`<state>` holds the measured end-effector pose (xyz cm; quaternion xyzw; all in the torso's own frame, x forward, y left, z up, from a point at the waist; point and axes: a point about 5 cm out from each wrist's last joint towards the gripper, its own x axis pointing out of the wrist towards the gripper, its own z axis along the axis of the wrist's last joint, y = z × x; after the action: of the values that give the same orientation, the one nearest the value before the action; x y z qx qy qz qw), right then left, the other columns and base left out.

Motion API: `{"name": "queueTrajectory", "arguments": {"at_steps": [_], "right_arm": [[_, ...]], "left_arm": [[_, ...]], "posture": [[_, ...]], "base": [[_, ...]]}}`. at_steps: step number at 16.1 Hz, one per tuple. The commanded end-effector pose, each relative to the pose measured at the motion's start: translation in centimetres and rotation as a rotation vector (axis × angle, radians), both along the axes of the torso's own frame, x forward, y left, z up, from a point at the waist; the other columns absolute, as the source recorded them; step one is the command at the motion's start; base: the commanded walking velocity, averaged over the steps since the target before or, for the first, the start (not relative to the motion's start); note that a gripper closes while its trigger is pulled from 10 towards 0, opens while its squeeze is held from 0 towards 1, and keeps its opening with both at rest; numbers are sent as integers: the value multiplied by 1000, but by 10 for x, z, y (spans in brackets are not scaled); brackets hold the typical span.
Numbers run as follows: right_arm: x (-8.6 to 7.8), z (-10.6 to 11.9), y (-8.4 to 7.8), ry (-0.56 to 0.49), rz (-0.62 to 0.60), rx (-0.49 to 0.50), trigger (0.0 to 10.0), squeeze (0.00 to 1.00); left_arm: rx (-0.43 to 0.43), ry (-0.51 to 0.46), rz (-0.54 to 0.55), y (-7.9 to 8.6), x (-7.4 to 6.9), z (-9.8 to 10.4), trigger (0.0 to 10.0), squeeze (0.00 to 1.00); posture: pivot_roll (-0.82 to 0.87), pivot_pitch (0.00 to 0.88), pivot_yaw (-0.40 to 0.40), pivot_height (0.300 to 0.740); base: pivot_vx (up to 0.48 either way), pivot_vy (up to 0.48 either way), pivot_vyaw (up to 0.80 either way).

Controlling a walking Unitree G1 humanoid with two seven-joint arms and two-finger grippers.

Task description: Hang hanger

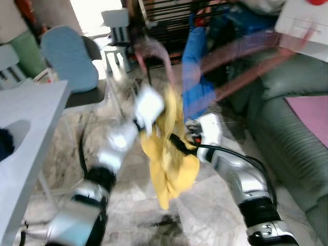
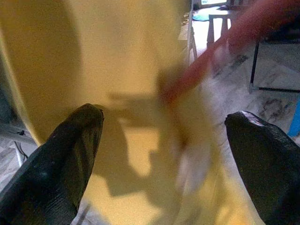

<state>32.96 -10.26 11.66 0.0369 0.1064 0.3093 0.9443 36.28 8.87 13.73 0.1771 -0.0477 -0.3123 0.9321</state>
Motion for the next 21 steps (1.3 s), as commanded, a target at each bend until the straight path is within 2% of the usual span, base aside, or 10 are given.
{"name": "queueTrajectory", "arguments": {"at_steps": [1, 2, 4, 7, 8, 10, 11, 12, 17, 21], "right_arm": [[1, 0, -10, -1, -34, -11, 10000, 925], [1, 0, -10, -1, -34, -11, 10000, 925], [9, 4, -21, -21, -116, -46, 10000, 871], [14, 10, -23, -35, -147, -46, 10000, 816], [13, 6, -22, -27, -151, -58, 10000, 435], [9, -2, -20, -6, -153, -66, 10000, 75], [8, -5, -18, 4, -153, -64, 10000, 0], [7, -10, -16, 25, -146, -68, 10000, 0], [-7, -52, -8, 179, -127, -182, 10000, 0], [-11, -60, -9, 200, -139, -181, 10000, 0]], "left_arm": [[-23, -82, 74, 16, 9, 22, 4941, 0], [-23, -82, 74, 16, 9, 22, 4941, 0], [-82, -1, 249, 36, 11, 3, 4588, 0], [-123, 46, 317, 44, 10, -9, 4627, 0], [-121, 57, 326, 44, 6, -16, 6353, 0], [-134, 87, 315, 39, -5, -33, 8510, 0], [-140, 98, 315, 37, -7, -38, 9176, 0], [-152, 109, 312, 36, -10, -42, 10000, 0], [-183, 149, 285, 31, -26, -61, 10000, 0], [-217, 150, 242, 27, -31, -61, 10000, 0]], "posture": [[-208, 0, 86, 740], [-208, 0, 86, 740], [-214, 0, 79, 740], [-228, 0, 79, 740], [-232, 0, 79, 740], [-248, 0, 88, 740], [-247, 0, 93, 740], [-245, 0, 94, 740], [-220, 0, 99, 740], [-212, 0, 103, 740]], "base": [[0, 0, 0], [0, 0, 0], [0, 0, 0], [0, 0, 0], [0, 0, 0], [0, 0, 0], [0, 0, 0], [0, 0, 0], [0, 0, 0], [0, 0, 0]]}}
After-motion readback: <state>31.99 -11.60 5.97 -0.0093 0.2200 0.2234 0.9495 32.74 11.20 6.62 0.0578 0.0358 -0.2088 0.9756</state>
